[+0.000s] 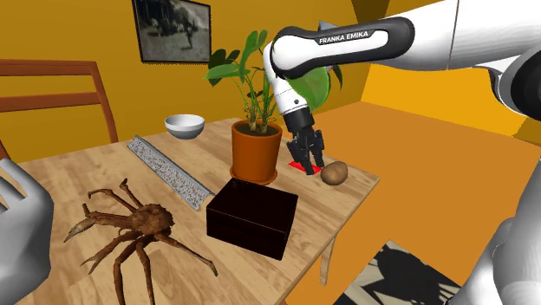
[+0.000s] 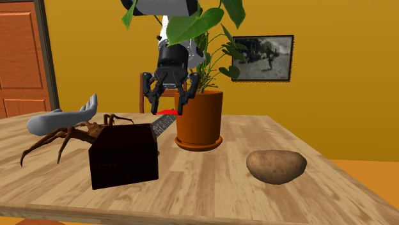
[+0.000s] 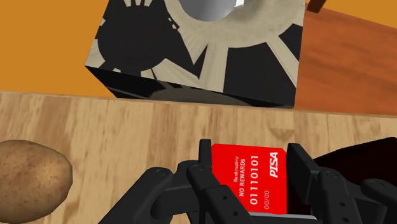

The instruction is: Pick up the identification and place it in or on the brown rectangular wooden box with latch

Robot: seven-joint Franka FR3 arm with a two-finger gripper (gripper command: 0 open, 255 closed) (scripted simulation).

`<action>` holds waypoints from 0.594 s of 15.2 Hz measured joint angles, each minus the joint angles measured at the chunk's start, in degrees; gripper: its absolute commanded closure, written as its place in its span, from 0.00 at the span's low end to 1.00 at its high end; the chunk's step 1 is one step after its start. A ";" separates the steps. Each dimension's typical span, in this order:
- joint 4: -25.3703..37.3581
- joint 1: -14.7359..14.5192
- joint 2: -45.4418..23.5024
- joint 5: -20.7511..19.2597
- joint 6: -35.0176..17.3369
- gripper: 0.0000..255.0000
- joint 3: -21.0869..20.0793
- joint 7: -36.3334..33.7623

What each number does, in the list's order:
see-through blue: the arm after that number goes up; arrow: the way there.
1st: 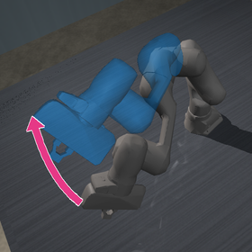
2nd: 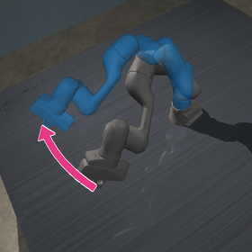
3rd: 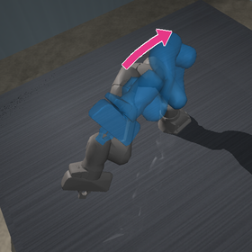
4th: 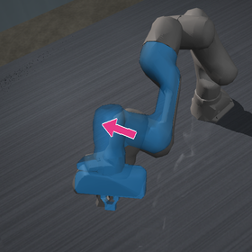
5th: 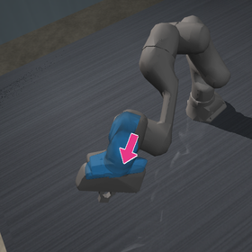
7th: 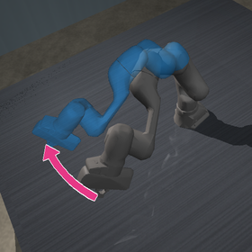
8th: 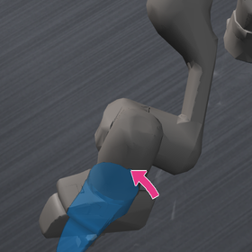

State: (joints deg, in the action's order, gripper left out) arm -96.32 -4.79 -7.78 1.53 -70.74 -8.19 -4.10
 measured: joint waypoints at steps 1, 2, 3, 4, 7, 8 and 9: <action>1.16 -0.66 -0.97 0.47 0.14 1.00 -0.52 -1.23; 2.42 -1.44 -1.98 1.02 0.34 1.00 -1.11 -2.67; 4.46 -2.12 -3.55 1.37 0.76 1.00 -1.59 -3.93; 6.78 -2.94 -5.04 1.84 1.51 1.00 -2.14 -5.43; 12.32 -5.19 -8.86 2.88 2.93 1.00 -3.51 -9.29; 14.08 -5.86 -9.90 3.18 3.57 1.00 -3.88 -10.46; 17.14 -6.71 -11.97 3.35 4.42 1.00 -4.27 -11.79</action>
State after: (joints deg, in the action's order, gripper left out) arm -79.19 -11.51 -19.74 4.88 -66.31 -12.46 -15.89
